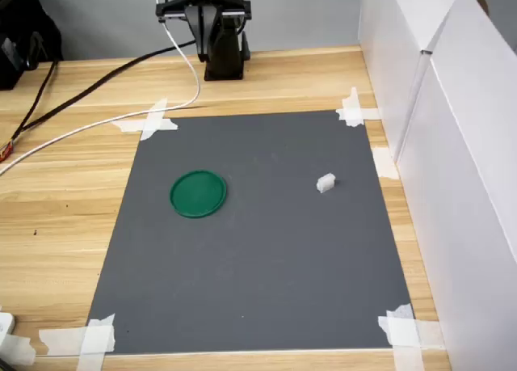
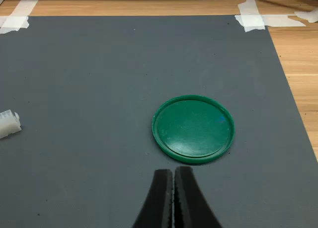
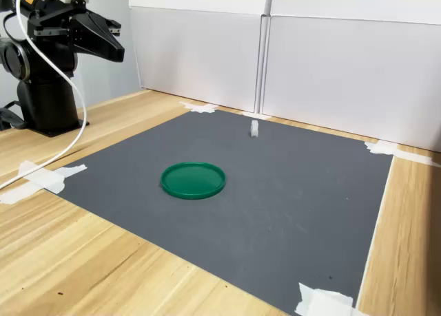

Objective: Grasp a white terminal and put it in the green lid.

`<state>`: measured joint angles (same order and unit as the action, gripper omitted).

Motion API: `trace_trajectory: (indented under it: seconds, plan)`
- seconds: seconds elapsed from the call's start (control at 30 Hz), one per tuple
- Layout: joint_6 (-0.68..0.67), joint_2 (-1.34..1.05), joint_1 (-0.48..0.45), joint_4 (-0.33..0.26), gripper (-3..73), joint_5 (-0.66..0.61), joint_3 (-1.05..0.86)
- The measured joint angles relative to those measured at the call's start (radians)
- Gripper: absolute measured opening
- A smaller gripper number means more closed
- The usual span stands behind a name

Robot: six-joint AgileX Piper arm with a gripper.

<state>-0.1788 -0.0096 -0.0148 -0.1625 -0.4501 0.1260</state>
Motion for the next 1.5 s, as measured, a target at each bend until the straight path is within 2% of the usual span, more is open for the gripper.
trace_trajectory:
  seconds: [0.67,0.83,0.97,1.17,1.5]
  plan:
    - [0.0,0.0,0.0,-0.003,-1.5,-0.012,0.0]
    - [-0.016,0.0,0.0,-0.057,-1.5,-0.044,0.0]
    - [-0.088,0.011,0.0,-0.112,-1.5,-0.067,0.025]
    - [-0.144,0.128,0.0,-0.153,-1.5,-0.087,0.087]
    - [-0.162,0.439,0.0,-0.147,-1.5,-0.125,0.265]
